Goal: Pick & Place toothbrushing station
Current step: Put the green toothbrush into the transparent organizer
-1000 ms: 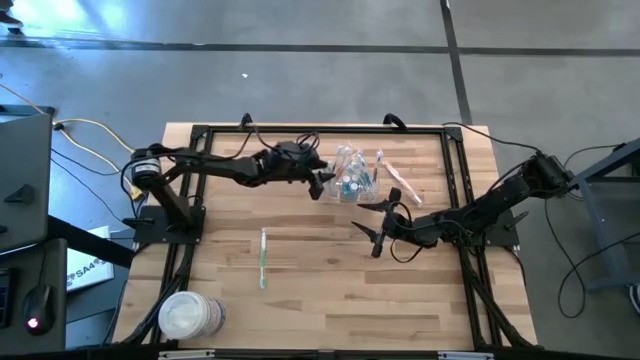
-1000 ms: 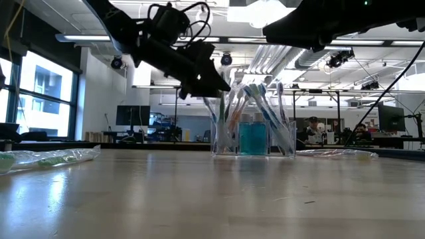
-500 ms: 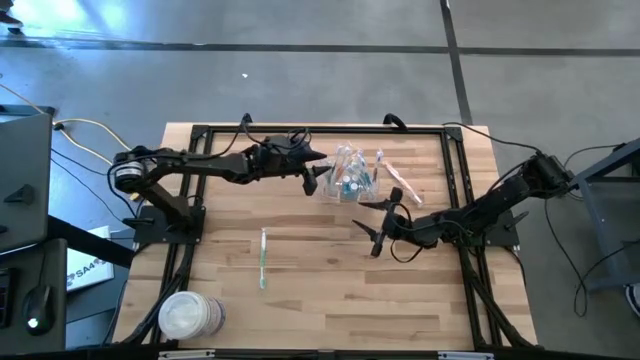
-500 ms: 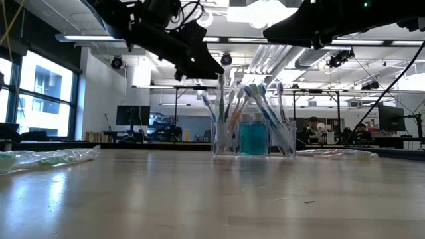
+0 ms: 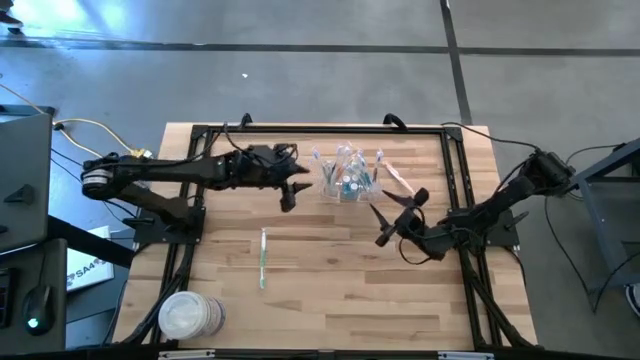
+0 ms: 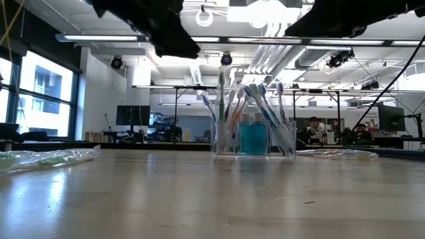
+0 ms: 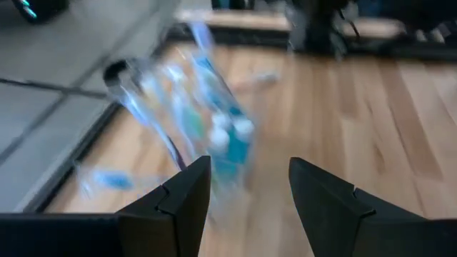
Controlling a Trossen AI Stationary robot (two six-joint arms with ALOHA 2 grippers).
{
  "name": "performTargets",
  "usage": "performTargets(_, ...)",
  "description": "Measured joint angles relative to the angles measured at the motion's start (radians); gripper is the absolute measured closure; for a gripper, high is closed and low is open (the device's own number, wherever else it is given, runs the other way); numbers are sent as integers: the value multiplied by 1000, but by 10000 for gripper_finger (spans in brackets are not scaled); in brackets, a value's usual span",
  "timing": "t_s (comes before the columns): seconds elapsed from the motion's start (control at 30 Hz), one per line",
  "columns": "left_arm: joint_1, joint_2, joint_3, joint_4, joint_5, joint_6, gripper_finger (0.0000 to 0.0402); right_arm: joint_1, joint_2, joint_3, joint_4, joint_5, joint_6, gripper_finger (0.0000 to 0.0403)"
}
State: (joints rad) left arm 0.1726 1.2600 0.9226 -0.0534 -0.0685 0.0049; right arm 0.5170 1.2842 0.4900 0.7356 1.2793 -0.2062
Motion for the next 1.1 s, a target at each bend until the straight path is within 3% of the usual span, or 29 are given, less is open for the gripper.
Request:
performTargets(0.37,-182,-98,0,-391,1,-69,212,35,-10,0,-39,-2,6,181)
performTargets(0.67,-291,-85,0,-477,39,-490,212,30,-10,0,-43,-6,24,181)
performTargets(0.83,-339,-64,2,-466,35,-527,212,30,-10,0,-45,-7,25,181)
performTargets(1.1,-364,20,0,-696,35,-808,213,30,-9,-1,-79,-92,30,181)
